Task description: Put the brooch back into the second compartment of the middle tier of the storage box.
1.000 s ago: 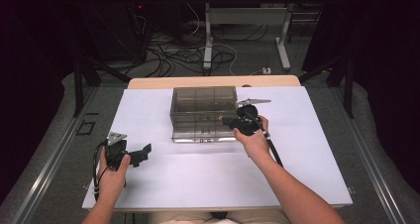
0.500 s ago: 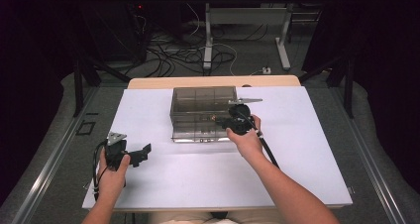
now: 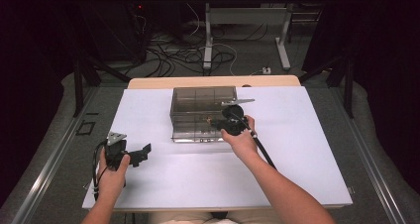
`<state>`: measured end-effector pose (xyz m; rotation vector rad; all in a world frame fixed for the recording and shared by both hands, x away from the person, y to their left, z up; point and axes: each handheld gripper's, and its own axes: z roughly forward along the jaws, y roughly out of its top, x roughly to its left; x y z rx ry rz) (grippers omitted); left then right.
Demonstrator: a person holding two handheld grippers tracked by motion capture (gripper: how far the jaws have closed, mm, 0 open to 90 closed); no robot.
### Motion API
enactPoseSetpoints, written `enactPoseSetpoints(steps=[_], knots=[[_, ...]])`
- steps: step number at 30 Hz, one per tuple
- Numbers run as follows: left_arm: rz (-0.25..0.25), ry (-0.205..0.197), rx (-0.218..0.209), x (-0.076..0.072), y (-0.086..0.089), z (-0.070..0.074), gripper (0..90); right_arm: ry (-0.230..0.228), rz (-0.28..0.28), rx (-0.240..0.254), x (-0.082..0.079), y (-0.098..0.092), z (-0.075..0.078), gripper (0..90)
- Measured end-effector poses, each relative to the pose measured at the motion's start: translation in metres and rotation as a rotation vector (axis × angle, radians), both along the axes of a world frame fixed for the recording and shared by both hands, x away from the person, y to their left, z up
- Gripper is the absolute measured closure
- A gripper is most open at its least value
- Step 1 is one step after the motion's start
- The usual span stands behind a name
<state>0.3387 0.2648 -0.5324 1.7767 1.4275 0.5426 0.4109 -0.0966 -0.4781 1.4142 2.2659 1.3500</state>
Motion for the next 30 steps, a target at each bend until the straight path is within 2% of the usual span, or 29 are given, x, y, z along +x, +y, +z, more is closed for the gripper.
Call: enactPoseSetpoints(steps=[5, 8, 12, 30], knots=[[0.0, 0.0, -0.005, 0.0, 0.0, 0.0, 0.7, 0.001, 0.009, -0.019, 0.003, 0.003, -0.005, 89.8], [-0.001, 0.0, 0.0, 0.0, 0.0, 0.0, 0.7, 0.026, 0.008, -0.033, 0.003, 0.006, -0.007, 89.8], [-0.001, 0.001, 0.0, 0.0, 0.0, 0.0, 0.7, 0.035, 0.024, -0.048, 0.005, 0.01, -0.01, 89.8], [-0.001, 0.002, -0.001, 0.0, 0.0, -0.001, 0.7, 0.065, 0.04, -0.065, 0.005, 0.02, -0.019, 89.7]])
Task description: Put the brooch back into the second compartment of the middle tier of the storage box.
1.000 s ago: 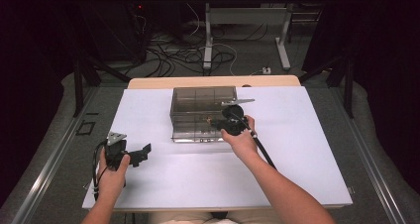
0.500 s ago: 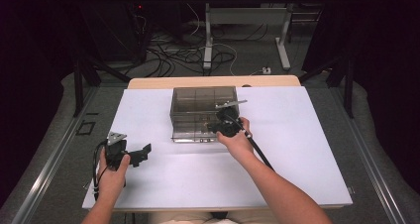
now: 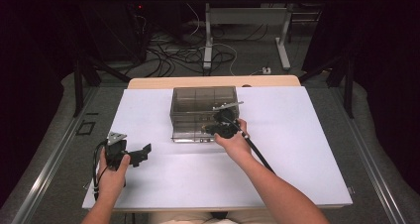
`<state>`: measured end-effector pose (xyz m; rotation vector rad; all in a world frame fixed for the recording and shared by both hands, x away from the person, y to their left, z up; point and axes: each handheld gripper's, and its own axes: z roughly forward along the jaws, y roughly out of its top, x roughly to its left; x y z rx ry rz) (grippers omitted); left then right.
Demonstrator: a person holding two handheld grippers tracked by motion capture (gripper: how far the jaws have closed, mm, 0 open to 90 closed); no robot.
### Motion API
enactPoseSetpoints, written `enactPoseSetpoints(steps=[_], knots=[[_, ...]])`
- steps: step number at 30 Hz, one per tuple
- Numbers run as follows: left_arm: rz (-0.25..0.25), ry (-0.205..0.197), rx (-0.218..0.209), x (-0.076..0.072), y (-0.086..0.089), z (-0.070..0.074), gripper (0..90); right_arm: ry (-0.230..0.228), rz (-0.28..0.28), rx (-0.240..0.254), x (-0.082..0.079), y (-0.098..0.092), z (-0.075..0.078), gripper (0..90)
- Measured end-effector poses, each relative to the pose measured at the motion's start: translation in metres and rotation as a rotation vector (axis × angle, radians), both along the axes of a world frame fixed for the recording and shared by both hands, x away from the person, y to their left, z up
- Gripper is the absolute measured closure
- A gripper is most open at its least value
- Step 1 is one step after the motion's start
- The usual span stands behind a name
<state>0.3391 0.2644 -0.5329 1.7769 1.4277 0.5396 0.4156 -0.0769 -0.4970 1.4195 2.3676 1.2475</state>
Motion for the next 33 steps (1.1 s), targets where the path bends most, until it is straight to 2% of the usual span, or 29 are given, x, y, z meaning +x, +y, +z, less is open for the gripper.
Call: enactPoseSetpoints(steps=[21, 29, 33], knots=[[-0.001, 0.001, -0.004, 0.0007, -0.0001, 0.0, 0.7, -0.003, 0.015, -0.01, -0.0014, 0.0068, -0.0026, 89.1], [0.004, 0.003, -0.002, 0.0005, -0.0001, -0.0004, 0.7, -0.016, 0.017, 0.005, -0.0024, 0.0057, 0.0003, 82.1], [0.0, 0.005, 0.001, 0.0013, -0.0003, -0.0007, 0.7, -0.029, 0.016, 0.008, -0.0036, 0.0053, 0.0018, 75.4]])
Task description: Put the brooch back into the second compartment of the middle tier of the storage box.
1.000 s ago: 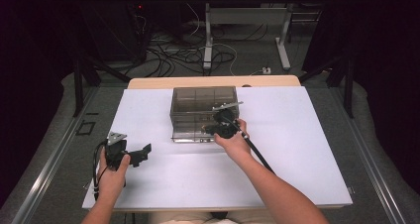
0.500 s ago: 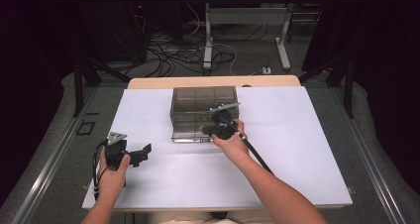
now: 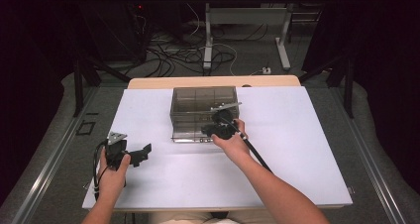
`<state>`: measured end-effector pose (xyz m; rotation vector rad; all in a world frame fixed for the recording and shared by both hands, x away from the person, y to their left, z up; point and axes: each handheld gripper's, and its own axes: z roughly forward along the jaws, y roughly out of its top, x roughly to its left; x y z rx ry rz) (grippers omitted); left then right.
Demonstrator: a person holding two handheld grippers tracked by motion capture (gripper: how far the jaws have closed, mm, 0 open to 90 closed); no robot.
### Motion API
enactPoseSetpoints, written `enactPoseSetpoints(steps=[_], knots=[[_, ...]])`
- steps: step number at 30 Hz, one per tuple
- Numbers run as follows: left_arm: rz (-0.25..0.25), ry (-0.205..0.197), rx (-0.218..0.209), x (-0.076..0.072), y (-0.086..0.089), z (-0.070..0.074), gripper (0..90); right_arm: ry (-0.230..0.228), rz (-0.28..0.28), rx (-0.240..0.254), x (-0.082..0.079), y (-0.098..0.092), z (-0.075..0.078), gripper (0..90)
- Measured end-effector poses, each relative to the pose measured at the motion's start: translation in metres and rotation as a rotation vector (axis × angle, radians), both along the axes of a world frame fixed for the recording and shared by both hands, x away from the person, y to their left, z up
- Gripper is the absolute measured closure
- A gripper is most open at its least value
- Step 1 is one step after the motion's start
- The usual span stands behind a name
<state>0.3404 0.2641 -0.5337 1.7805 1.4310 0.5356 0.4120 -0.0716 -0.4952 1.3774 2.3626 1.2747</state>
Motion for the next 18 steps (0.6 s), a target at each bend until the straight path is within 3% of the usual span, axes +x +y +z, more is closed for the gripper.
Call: enactPoseSetpoints(steps=[6, 8, 10, 11, 13, 18], knots=[[0.002, -0.009, -0.009, -0.0008, -0.0012, 0.0002, 0.7, -0.028, 0.006, 0.008, -0.0025, 0.0001, 0.002, 64.7], [0.003, -0.01, -0.012, -0.0009, -0.0013, 0.0002, 0.7, -0.017, 0.011, 0.005, -0.0043, -0.0002, 0.0049, 59.9], [0.001, -0.012, -0.006, -0.0009, -0.0008, 0.0005, 0.7, -0.06, 0.015, 0.015, -0.0038, 0.0003, 0.004, 55.7], [0.002, -0.013, -0.006, -0.001, -0.0007, 0.0006, 0.7, -0.046, 0.017, -0.003, -0.0046, -0.0003, 0.0057, 53.6], [0.002, -0.01, -0.006, -0.0011, -0.0004, 0.0008, 0.7, -0.073, 0.007, 0.006, -0.0041, -0.0001, 0.0048, 48.5], [0.003, -0.01, -0.008, -0.0008, -0.0011, 0.0002, 0.7, -0.071, -0.002, -0.002, -0.0053, -0.0014, 0.0072, 37.2]])
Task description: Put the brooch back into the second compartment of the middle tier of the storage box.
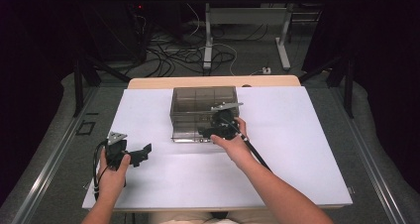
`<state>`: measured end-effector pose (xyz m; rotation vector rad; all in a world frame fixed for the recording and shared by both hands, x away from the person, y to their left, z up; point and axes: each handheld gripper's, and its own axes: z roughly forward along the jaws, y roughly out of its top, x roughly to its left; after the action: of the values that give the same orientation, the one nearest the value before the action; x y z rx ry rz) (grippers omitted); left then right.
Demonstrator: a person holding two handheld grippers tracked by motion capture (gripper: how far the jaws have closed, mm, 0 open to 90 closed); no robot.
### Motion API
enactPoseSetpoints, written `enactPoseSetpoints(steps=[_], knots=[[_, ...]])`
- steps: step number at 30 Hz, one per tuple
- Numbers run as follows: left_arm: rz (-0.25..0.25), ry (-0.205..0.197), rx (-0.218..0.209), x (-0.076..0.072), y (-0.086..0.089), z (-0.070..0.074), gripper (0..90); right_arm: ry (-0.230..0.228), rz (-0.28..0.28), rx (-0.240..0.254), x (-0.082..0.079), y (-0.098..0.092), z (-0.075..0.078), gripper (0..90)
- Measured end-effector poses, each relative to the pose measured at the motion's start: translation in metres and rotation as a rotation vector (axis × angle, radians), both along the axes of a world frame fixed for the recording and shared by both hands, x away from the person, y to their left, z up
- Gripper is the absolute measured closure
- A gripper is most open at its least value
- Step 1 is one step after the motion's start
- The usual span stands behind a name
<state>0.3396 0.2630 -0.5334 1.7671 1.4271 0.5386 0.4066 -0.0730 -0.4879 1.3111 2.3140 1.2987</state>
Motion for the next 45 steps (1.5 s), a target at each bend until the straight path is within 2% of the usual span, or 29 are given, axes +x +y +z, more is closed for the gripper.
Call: enactPoseSetpoints(steps=[4, 7, 15, 23, 28, 36, 40, 45], knots=[[-0.002, 0.002, -0.003, 0.0, -0.001, 0.0, 0.7, -0.015, 0.005, -0.005, -0.001, -0.001, 0.002, 32.3], [-0.001, 0.002, -0.004, 0.0, -0.002, 0.0, 0.7, -0.017, -0.011, -0.006, -0.004, -0.002, 0.004, 26.6], [-0.002, 0.004, -0.007, 0.0, -0.001, -0.001, 0.7, -0.062, -0.059, -0.003, -0.01, -0.01, 0.011, 16.4], [-0.001, 0.007, -0.001, -0.001, -0.001, -0.001, 0.7, -0.055, -0.091, 0.004, -0.015, -0.024, 0.016, 15.1], [-0.001, 0.006, -0.002, -0.001, -0.001, -0.001, 0.7, -0.055, -0.123, 0.025, -0.021, -0.035, 0.021, 14.6], [-0.002, 0.006, 0.002, -0.001, -0.001, -0.001, 0.7, -0.089, -0.126, 0.027, -0.028, -0.052, 0.022, 4.4], [-0.003, 0.008, 0.001, -0.001, -0.002, 0.0, 0.7, -0.082, -0.128, 0.034, -0.032, -0.059, 0.021, 0.6], [-0.003, 0.004, 0.0, -0.001, -0.001, 0.0, 0.7, -0.067, -0.139, 0.041, -0.037, -0.074, 0.021, 0.0]])
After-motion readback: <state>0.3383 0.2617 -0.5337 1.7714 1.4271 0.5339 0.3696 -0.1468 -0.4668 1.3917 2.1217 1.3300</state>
